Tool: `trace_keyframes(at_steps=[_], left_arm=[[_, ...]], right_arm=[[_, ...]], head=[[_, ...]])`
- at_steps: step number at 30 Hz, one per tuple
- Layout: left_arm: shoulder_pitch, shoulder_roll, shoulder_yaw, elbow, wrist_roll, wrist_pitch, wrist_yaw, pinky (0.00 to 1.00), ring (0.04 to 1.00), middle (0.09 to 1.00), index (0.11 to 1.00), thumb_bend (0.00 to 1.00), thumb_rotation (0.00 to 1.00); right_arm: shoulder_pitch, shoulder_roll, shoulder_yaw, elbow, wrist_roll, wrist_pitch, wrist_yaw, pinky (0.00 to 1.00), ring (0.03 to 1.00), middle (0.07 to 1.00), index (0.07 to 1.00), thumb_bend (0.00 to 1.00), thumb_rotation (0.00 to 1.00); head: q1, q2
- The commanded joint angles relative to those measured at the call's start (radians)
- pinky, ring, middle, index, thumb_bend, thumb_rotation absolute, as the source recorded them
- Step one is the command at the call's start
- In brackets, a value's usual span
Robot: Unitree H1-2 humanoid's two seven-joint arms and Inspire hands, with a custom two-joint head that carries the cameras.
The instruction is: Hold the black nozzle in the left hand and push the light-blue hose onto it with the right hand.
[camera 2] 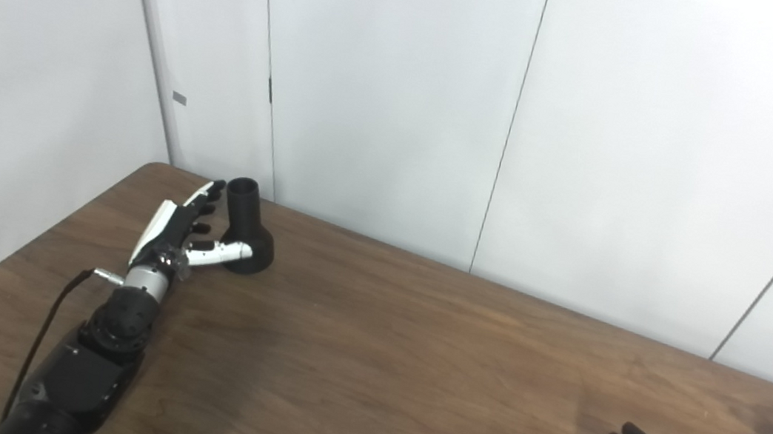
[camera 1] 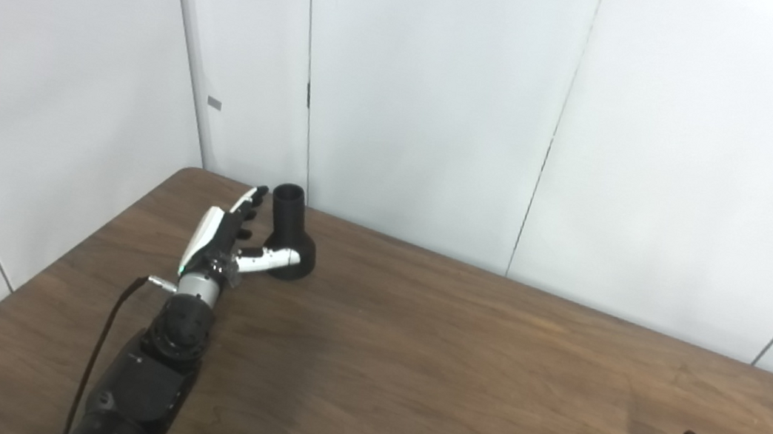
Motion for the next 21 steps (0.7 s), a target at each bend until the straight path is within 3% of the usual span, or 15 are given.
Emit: trace_keyframes(at_steps=[1, 4, 11, 13, 16, 21], left_arm=[[-0.031, 0.033, 0.0, -0.012, 0.012, -0.04, 0.016, 0.79, 0.878, 0.911, 0.908, 0.93, 0.29], [-0.034, 0.032, -0.004, 0.003, 0.014, -0.061, 0.022, 0.81, 0.874, 0.897, 0.893, 0.93, 0.29], [-0.051, 0.024, -0.006, 0.03, 0.012, -0.091, 0.033, 0.81, 0.873, 0.875, 0.863, 0.91, 0.26], [-0.06, 0.025, -0.011, 0.044, 0.017, -0.099, 0.036, 0.83, 0.879, 0.872, 0.863, 0.92, 0.27], [-0.074, 0.023, -0.013, 0.061, 0.009, -0.104, 0.032, 0.85, 0.888, 0.872, 0.865, 0.93, 0.27], [-0.097, 0.02, -0.017, 0.086, 0.008, -0.09, 0.033, 0.85, 0.891, 0.877, 0.869, 0.92, 0.26]], right_arm=[[-0.019, 0.006, -0.003, -0.045, -0.004, -0.004, -0.008, 0.65, 0.597, 0.827, 0.808, 0.57, 0.0], [-0.017, 0.011, -0.003, -0.052, -0.002, -0.002, -0.015, 0.7, 0.6, 0.826, 0.814, 0.55, 0.0], [-0.015, 0.017, 0.014, -0.087, -0.043, 0.019, -0.026, 0.68, 0.614, 0.839, 0.825, 0.55, 0.0], [-0.013, 0.017, 0.02, -0.1, -0.053, 0.024, -0.026, 0.59, 0.66, 0.887, 0.857, 0.5, 0.0], [-0.01, 0.01, 0.023, -0.09, -0.049, -0.014, -0.012, 0.56, 0.704, 0.911, 0.868, 0.48, 0.0], [-0.002, 0.005, 0.027, -0.088, -0.065, -0.056, -0.004, 0.58, 0.672, 0.894, 0.861, 0.49, 0.0]], head=[[-0.002, 0.002], [-0.007, 0.006], [-0.019, 0.007], [-0.022, 0.008], [-0.026, 0.009], [-0.033, 0.014]])
